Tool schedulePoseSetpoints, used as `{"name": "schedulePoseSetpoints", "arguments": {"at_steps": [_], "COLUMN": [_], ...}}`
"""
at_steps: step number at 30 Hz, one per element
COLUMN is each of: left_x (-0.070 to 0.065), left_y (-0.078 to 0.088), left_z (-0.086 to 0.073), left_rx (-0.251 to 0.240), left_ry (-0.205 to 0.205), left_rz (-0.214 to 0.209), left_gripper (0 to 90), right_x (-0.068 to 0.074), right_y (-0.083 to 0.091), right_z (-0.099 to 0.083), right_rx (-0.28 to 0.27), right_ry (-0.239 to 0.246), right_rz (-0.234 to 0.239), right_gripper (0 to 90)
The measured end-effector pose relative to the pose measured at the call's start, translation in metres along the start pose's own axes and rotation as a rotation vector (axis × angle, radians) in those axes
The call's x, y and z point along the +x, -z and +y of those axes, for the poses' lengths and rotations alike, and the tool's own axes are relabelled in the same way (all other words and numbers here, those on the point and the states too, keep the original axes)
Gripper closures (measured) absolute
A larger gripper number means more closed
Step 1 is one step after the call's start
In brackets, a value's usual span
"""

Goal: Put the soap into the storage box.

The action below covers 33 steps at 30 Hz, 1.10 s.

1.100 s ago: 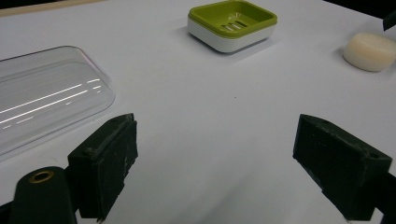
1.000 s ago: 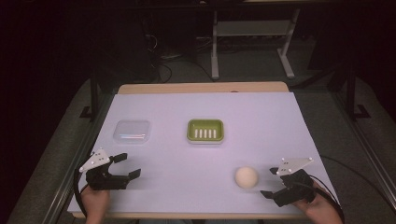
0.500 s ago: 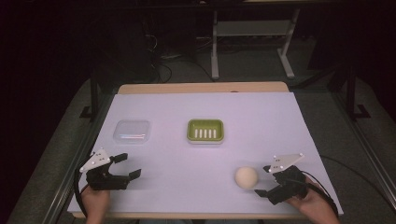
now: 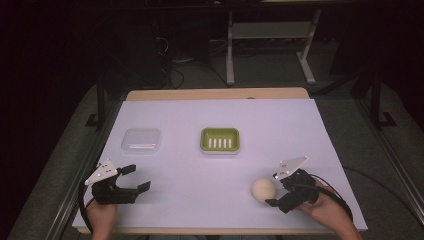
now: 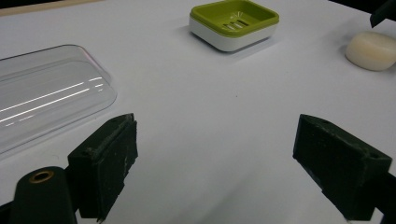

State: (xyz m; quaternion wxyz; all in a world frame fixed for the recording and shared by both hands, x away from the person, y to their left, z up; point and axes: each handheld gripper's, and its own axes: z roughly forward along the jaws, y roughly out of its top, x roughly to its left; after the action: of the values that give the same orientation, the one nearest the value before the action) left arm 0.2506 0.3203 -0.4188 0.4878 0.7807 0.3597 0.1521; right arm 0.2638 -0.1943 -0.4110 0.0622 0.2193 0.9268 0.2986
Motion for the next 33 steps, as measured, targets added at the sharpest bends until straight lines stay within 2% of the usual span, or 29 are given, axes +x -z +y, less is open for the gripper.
{"name": "schedulePoseSetpoints", "arguments": {"at_steps": [9,20,24,26,33], "left_x": [0.001,0.001,0.001,0.001,0.001], "left_y": [0.001,0.001,0.001,0.001,0.000], "left_z": [0.000,0.000,0.000,0.000,0.000], "left_rx": [-0.001,-0.005,-0.003,-0.002,-0.002], "left_ry": [0.001,0.005,0.003,0.003,0.002], "left_rz": [0.000,-0.002,-0.002,-0.002,-0.007], "left_gripper": [13.2,13.2,13.2,13.2,13.2], "right_x": [-0.002,-0.002,-0.001,-0.001,-0.002], "right_y": [-0.012,-0.019,-0.023,-0.025,-0.029], "right_z": [0.010,0.012,0.013,0.014,0.014], "right_rx": [0.011,0.022,0.049,0.050,0.057], "right_ry": [0.021,0.036,0.054,0.042,0.049], "right_rz": [0.029,0.023,0.012,0.020,0.018], "right_gripper": [14.1,14.2,14.3,14.4,14.7]}}
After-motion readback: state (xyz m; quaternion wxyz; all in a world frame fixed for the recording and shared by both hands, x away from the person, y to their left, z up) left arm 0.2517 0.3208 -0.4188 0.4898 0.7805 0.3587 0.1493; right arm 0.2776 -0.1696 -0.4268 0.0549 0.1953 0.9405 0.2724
